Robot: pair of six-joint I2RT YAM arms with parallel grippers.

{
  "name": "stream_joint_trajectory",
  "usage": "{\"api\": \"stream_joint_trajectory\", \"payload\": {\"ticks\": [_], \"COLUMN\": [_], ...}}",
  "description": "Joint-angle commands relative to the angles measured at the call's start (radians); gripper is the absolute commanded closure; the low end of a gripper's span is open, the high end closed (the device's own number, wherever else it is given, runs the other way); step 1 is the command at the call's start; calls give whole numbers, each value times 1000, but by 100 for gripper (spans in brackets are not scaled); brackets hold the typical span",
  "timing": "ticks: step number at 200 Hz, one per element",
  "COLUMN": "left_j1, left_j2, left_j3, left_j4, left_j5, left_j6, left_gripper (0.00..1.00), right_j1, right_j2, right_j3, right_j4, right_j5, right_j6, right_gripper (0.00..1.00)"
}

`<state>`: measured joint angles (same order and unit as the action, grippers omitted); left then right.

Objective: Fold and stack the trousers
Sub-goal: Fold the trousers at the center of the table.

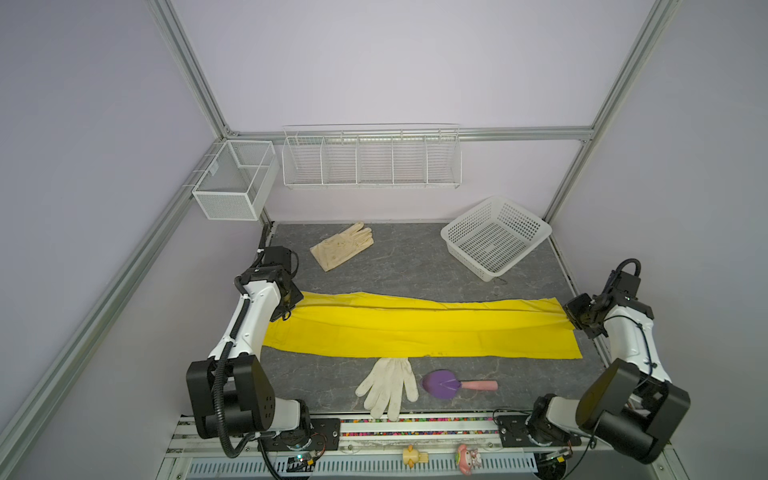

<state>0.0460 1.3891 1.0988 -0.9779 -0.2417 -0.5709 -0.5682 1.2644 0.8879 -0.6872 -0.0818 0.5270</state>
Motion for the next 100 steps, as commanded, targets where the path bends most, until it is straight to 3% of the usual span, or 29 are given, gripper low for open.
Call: {"api": "stream_joint_trajectory", "payload": {"ticks": [1, 50, 100], "left_j1": [9, 9, 17], "left_j2": [-40, -64, -40], "left_j3": [-63, -201, -242], "left_j4": [5, 70, 116], "left_j5": [-11, -32, -53], "left_j6": [-2, -11, -3], "left_gripper": [100, 100, 100], "right_j1": [-9, -24, -30], "right_j2": [-43, -59, -54], "right_j3": [-87, -157, -164], "right_j4": [6, 11, -6], "right_j5": [78, 190, 238], "right_j6": [8, -11, -7], "right_gripper": [94, 93, 80]}}
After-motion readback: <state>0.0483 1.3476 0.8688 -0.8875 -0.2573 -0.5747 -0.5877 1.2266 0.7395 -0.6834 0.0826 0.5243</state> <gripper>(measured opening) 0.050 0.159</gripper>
